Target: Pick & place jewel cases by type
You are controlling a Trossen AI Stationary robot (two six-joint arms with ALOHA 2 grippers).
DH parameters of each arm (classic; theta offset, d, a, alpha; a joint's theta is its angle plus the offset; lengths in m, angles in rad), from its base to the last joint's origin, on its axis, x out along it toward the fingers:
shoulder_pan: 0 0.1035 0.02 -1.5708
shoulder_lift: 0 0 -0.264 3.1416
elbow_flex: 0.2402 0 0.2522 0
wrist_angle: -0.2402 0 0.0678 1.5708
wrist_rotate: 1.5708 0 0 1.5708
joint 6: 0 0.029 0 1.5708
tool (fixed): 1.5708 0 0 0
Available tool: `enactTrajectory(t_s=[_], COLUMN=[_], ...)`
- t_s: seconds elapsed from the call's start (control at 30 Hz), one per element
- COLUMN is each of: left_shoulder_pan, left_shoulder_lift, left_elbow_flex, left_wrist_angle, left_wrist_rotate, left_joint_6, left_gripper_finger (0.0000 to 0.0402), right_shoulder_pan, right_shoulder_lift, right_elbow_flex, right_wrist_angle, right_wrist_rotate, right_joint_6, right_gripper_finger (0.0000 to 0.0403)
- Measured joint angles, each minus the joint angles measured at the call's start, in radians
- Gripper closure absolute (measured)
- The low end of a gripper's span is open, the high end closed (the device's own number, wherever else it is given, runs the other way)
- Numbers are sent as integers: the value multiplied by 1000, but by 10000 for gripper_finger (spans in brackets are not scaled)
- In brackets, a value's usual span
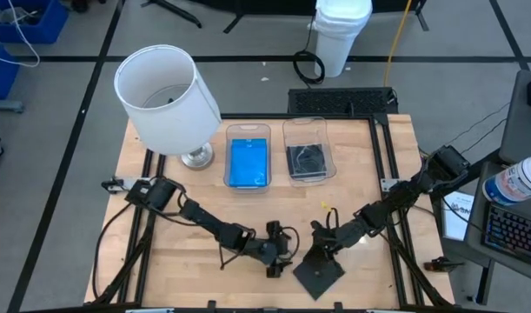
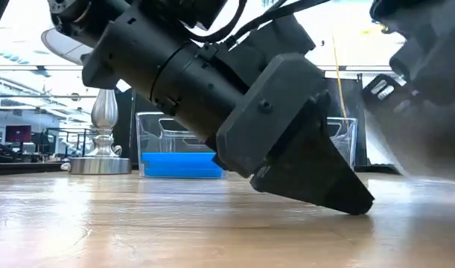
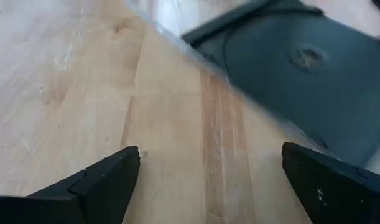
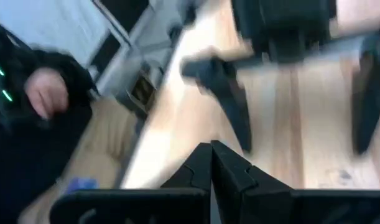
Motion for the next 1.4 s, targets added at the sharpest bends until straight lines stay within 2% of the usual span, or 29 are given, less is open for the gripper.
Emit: enactTrajectory(t_s=[0.1, 0.33, 0.47, 0.57, 0.63, 0.73, 0.83, 0.9, 1.0, 1.1, 1.2, 1.27, 1.4], left_shoulder_pan=[14, 18, 17, 14, 13, 12, 12, 12, 12, 12, 12, 12, 13], left_shoulder_lift=[-2, -2, -2, -4, -4, -6, -6, -5, -6, -8, -16, -17, -18], left_elbow_flex=[0, 0, 2, 2, 2, 2, 2, 2, 2, 2, 3, 4, 4], left_wrist_angle=[-1, 21, -15, -43, -46, -48, -47, -46, -46, -58, -85, -95, -101], left_wrist_rotate=[27, 34, 47, 56, 72, 80, 96, 110, 121, 131, 145, 154, 176], left_joint_6=[-30, -9, -16, -15, -10, -8, -5, -4, -3, 8, 15, 18, 22], left_gripper_finger=[9, 9, 9, 9, 9, 9, 9, 9, 9, 9, 9, 9, 9], right_shoulder_pan=[0, -5, 10, 81, 143, 238, 311, 337, 341, 333, 321, 317, 317], right_shoulder_lift=[-7, -6, -6, -4, -4, -3, 19, 48, 118, 211, 286, 321, 382], right_elbow_flex=[7, 2, 13, 85, 162, 289, 364, 385, 409, 439, 516, 586, 669], right_wrist_angle=[21, -63, -113, -296, -439, -623, -686, -690, -689, -696, -798, -887, -945], right_wrist_rotate=[30, 37, -86, -108, -58, 96, 275, 334, 335, 321, 287, 300, 309], right_joint_6=[4, 29, 59, 27, 7, 3, 11, 22, 72, 108, 144, 187, 235], right_gripper_finger=[403, 403, 403, 403, 403, 403, 402, 395, 363, 311, 251, 214, 171])
